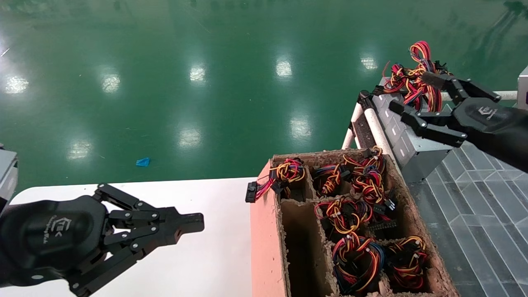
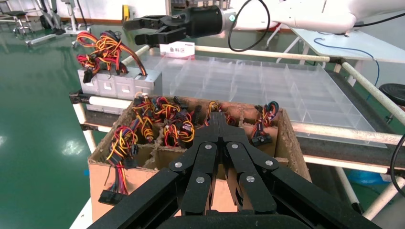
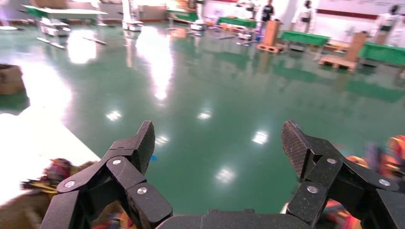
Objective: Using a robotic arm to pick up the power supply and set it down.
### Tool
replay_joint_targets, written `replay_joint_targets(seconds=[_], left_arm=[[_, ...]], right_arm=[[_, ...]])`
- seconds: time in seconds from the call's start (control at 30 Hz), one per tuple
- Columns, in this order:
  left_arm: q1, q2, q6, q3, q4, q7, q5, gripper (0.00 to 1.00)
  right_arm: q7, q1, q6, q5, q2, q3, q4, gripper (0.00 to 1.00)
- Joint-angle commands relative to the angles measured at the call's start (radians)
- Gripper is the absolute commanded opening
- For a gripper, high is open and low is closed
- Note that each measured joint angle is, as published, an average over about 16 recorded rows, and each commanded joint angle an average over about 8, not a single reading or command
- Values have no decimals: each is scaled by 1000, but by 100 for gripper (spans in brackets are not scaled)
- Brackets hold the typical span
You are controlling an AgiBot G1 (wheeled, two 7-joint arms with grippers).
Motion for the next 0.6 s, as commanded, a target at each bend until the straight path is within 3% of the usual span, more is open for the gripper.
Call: replay_joint_targets(seconds=[0.03,0.2,0.6], left_arm=[[0,0,0,0,0,0,0,39],[0,0,0,0,0,0,0,100],[0,0,0,0,0,0,0,100]], right_arm=[[19,-9,-13,-7,1,9,28,100],[65,-32,-45,-25,4,31,97,100],[176,-87,-123,-69,10,84,265,100]])
